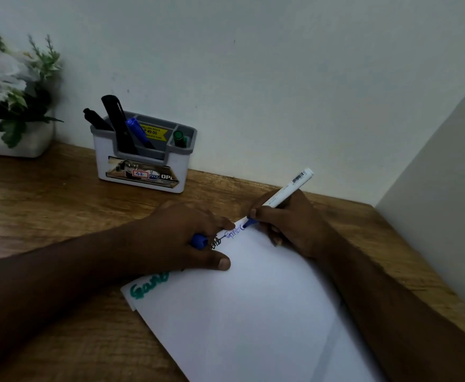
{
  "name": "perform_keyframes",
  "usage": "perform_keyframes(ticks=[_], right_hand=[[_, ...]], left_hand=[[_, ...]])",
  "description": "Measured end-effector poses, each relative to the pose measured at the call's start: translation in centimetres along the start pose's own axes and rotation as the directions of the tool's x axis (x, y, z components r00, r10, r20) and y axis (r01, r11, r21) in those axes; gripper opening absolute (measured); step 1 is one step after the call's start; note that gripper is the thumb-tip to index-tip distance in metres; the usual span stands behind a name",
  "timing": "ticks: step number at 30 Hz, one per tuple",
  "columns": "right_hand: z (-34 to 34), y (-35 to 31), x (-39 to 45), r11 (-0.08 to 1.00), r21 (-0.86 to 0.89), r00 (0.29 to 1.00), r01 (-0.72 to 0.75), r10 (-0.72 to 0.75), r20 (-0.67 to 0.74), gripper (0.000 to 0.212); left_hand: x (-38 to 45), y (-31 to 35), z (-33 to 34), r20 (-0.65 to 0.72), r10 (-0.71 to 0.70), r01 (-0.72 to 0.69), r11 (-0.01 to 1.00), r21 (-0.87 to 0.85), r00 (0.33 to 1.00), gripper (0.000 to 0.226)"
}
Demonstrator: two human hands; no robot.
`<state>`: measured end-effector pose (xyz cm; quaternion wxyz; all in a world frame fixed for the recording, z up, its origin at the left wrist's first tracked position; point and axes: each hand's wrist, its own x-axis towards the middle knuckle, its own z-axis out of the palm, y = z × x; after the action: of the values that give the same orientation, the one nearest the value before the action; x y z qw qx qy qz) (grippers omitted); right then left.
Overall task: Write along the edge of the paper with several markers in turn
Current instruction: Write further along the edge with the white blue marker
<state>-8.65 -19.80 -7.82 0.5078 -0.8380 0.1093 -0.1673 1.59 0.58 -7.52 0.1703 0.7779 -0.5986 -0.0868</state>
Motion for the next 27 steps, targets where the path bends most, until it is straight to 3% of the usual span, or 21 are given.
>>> perform_keyframes(ticks=[4, 10, 14, 17, 21, 25, 27], right_hand=[[0.13, -0.23, -0.26, 0.999, -0.034, 0.999, 0.015, -0.014, 0.03, 0.009], [0.14, -0.29, -0.04, 0.999, -0.03, 1.0, -0.019, 0.019, -0.007, 0.01], [0.14, -0.31, 0.05, 0.992, 0.119, 0.995, -0.05, 0.06, -0.083, 0.017], [0.1, -0.69, 0.05, 0.97, 0.24, 0.991, -0.035, 0.064, -0.115, 0.006], [-0.05, -0.76, 0.24, 0.968, 0.251, 0.994, -0.012, 0.038, -0.098, 0.009], [-0.25, -0.76, 0.34, 0.953, 0.298, 0.993, -0.051, 0.081, -0.088, 0.011], [-0.58, -0.7, 0.32, 0.969, 0.244, 0.997, -0.038, 0.054, -0.058, 0.003]], left_hand=[[-0.16, 0.22, -0.05, 0.02, -0.036, 0.036, 0.999, 0.038, 0.999, 0.042], [0.05, -0.43, 0.15, -0.005, -0.004, 0.005, 1.0, 0.021, 1.0, 0.053], [0.02, -0.34, 0.09, 0.006, 0.001, -0.002, 0.999, 0.037, 1.0, 0.051], [0.13, -0.24, -0.13, 0.029, -0.002, 0.001, 0.999, 0.04, 1.0, 0.059], [0.2, 0.05, -0.28, 0.044, 0.015, -0.017, 0.998, 0.066, 0.999, 0.05], [0.17, -0.65, -0.01, 0.007, 0.013, -0.013, 0.999, 0.035, 1.0, 0.072], [0.2, -0.6, 0.07, 0.013, 0.012, -0.012, 0.999, 0.033, 1.0, 0.07]])
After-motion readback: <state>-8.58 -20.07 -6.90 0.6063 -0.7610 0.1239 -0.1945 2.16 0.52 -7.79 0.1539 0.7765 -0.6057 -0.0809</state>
